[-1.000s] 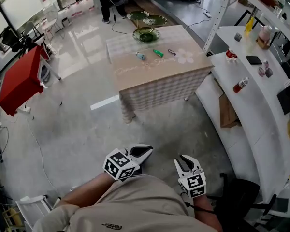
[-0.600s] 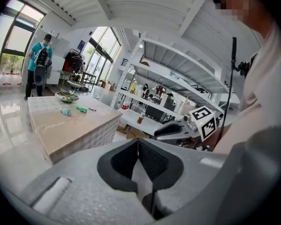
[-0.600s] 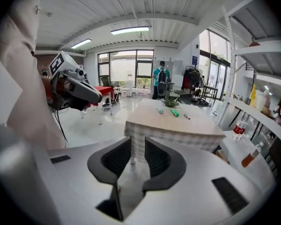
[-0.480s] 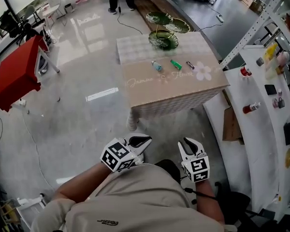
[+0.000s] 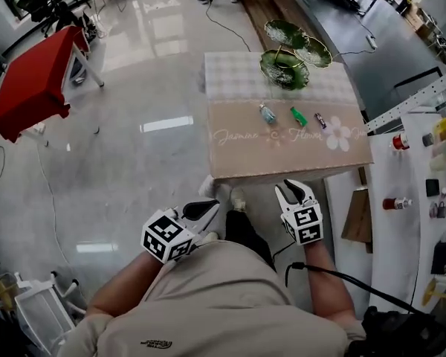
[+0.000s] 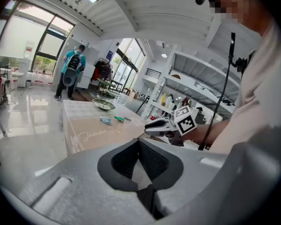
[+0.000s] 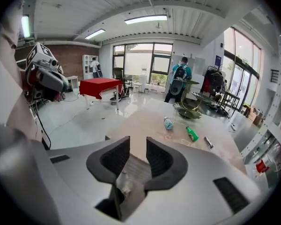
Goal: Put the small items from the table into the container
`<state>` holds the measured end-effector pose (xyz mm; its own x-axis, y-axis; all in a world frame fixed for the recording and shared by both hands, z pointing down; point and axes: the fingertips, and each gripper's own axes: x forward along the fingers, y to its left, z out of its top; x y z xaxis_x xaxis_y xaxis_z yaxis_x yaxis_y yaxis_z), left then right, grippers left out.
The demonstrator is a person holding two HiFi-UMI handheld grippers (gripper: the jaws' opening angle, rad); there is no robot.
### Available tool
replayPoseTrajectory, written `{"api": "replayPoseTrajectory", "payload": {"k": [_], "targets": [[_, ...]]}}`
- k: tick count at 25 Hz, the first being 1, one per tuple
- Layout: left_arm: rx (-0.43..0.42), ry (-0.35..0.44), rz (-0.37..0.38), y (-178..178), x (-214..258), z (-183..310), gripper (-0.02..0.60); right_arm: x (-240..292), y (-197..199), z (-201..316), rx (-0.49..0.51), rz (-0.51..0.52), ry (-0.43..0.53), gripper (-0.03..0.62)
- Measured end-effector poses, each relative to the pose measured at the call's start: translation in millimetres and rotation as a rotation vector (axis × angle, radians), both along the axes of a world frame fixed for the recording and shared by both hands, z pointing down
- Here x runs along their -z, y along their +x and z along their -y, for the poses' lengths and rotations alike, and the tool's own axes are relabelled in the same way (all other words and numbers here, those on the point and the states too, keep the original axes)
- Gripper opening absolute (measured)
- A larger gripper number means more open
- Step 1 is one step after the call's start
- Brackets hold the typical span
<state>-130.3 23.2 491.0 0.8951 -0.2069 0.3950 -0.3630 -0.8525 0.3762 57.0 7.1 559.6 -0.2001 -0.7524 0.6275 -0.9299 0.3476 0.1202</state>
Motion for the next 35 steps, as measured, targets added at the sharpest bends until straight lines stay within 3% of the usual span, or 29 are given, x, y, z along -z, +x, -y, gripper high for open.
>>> {"api": "replayPoseTrajectory", "payload": {"k": [9,17,28,35], "targets": [[0.199,0.002,0.048,17.1,11.3,94.8,0.008,-44.9,48.7,161.2,0.119,-0.039,-0.047,0.160],[0.309,-0.009,0.103,37.8,16.7,146.6,0.008,-101.0,74.3,249.8,0.179,-0.063,-0.133,0.198],[0.392,-0.017,0.145,61.7,15.9,177.9,0.008,-156.3,80.8,284.2,0.239,-0.031,-0.245,0.204],[0.408,-0.011,0.147,75.1,14.8,181.5,0.008,-146.3,82.7,284.2,0.255,-0.005,-0.226,0.179]]}}
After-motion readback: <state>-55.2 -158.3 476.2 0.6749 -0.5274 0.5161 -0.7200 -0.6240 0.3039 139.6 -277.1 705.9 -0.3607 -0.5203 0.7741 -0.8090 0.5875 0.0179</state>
